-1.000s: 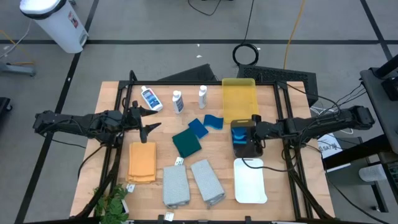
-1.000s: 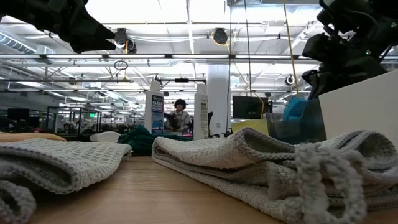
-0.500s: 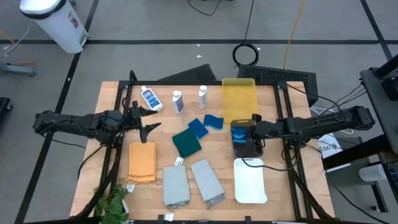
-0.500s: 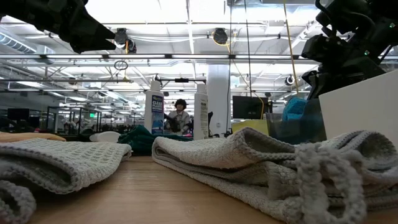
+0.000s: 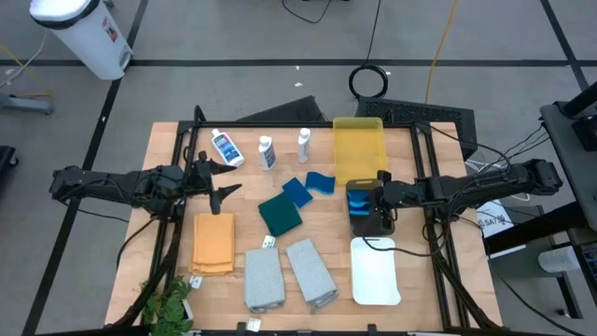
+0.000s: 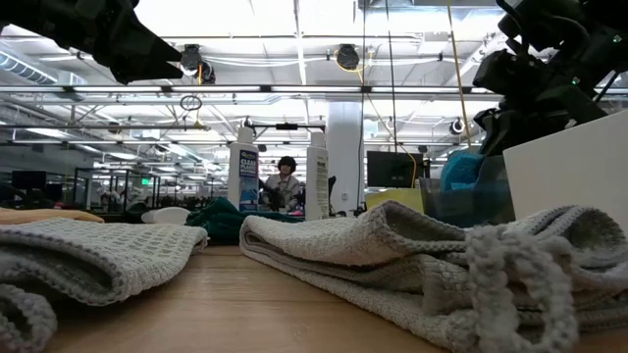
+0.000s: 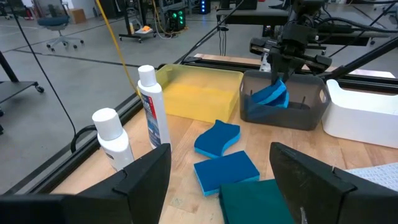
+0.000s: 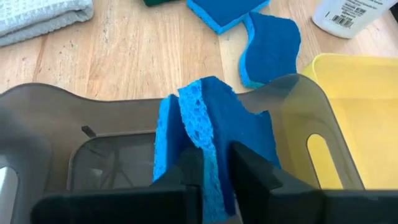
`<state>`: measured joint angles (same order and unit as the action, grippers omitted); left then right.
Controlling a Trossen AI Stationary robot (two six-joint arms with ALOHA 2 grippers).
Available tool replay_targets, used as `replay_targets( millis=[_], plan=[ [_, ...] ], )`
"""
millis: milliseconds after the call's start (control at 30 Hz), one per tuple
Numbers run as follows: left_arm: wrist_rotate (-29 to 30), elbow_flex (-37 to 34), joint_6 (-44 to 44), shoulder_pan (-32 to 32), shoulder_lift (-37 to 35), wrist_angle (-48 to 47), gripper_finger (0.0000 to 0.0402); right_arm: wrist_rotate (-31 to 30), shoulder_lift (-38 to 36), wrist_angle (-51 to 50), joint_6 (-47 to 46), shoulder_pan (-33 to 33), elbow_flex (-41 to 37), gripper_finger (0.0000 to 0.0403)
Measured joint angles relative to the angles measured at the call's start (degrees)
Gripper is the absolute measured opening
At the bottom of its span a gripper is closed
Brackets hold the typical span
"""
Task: Pick & Place Kitchen Items
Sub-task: Put the blue sponge into the black bin
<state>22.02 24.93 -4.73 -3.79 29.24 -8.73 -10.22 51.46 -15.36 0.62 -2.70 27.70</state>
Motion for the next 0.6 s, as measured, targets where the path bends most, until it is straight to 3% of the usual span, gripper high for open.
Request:
replay_targets(
  millis=[267, 600],
  plan=[
    [0.0, 0.0, 0.0, 0.0, 0.0, 0.0, 0.0278, 0.0, 0.0, 0.3, -2.3, 0.0, 0.0, 0.0134],
    [0.0, 0.0, 0.0, 0.0, 0.0, 0.0, 0.0278, 0.0, 0.0, 0.3, -6.8, 0.0, 0.0, 0.018]
  ],
)
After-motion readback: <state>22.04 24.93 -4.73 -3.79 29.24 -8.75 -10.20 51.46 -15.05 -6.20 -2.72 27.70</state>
